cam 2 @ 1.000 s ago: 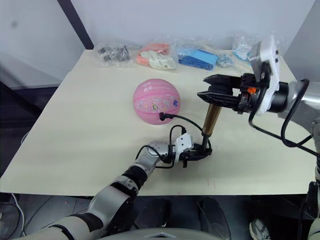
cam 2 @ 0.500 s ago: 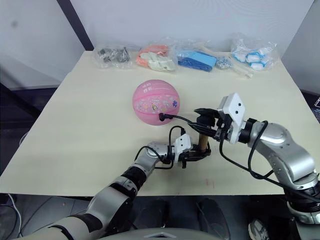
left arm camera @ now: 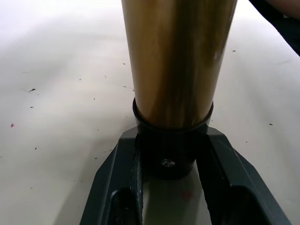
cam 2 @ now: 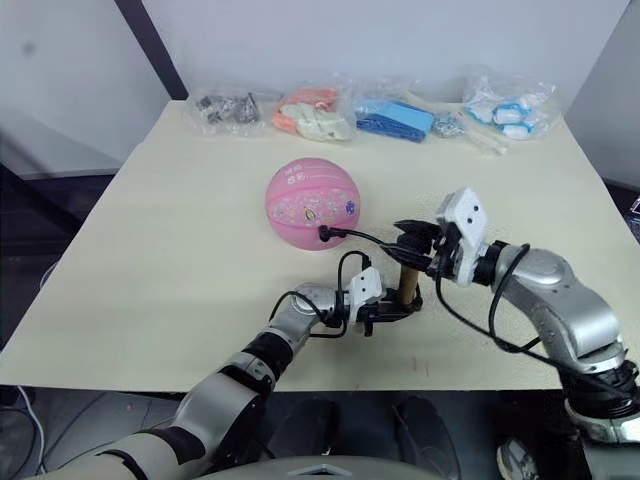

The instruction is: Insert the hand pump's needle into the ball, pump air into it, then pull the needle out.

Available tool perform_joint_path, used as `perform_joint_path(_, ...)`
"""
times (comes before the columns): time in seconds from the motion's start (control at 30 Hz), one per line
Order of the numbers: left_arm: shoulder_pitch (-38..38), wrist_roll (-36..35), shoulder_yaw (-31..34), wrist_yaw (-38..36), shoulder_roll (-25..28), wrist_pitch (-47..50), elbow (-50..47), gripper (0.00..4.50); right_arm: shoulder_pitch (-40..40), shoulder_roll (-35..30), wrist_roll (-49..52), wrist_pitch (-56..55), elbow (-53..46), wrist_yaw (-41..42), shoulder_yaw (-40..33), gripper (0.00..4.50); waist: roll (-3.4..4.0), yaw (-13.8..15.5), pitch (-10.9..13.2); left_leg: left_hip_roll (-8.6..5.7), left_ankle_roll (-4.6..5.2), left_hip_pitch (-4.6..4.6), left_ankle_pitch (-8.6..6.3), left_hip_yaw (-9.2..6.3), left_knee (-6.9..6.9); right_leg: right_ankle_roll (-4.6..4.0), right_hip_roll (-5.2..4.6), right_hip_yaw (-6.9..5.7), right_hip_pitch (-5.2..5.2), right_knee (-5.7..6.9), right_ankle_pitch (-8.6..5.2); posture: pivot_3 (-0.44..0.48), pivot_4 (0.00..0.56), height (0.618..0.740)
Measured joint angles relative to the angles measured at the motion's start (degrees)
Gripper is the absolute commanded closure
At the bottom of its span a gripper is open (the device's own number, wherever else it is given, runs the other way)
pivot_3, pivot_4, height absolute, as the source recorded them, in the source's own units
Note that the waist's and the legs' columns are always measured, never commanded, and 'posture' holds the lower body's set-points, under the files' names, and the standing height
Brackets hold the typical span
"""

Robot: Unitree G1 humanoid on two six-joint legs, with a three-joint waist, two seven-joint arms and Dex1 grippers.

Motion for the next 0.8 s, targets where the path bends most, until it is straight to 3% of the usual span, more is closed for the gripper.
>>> perform_joint_path(0.07, -0.1, 0.0, 0.0, 0.0, -0.1, -0.1, 0.1, 3.38, -6.1, -4.2, 7.4, 4.5, -0.1, 0.4, -5.7, 2.76, 0.07, 0.0, 0.2, -0.02, 0.00, -0.01, 0.00, 0.03, 0.02, 0.00, -0.05, 0.01, 0.00, 0.00, 0.00, 0.000, 0.150, 0.738)
perform_joint_path(0.27, -0.1, 0.0, 0.0, -0.1, -0.2, -0.3, 0.0, 3.38, -14.7, -9.1, 17.2, 11.6, 1.9, -1.3, -9.6, 2.76, 0.21, 0.1, 0.2, -0.02, 0.00, -0.05, 0.00, 0.05, -0.01, 0.00, -0.07, 0.02, -0.06, 0.02, 0.01, 0.000, 0.150, 0.738)
perform_joint_path(0.6, -0.5, -0.1, 0.0, -0.5, -0.3, -1.2, 0.0, 3.38, -18.7, -9.9, 22.6, 17.6, 4.9, -5.1, -9.6, 2.76, 0.20, 0.2, 0.3, -0.02, 0.00, -0.93, 0.01, 0.11, 0.20, -0.01, -0.10, 0.07, -0.95, 0.21, 0.02, 0.000, 0.150, 0.738)
perform_joint_path(0.8, -0.5, 0.2, -0.2, -0.5, 0.1, -1.2, 0.0, 3.38, -15.0, -8.9, 21.7, 14.6, 0.6, -4.7, -9.6, 2.76, 0.21, 0.1, 0.2, -0.02, 0.01, -0.81, 0.00, 0.15, 0.25, -0.01, -0.08, 0.09, -0.85, 0.24, 0.02, 0.000, 0.150, 0.738)
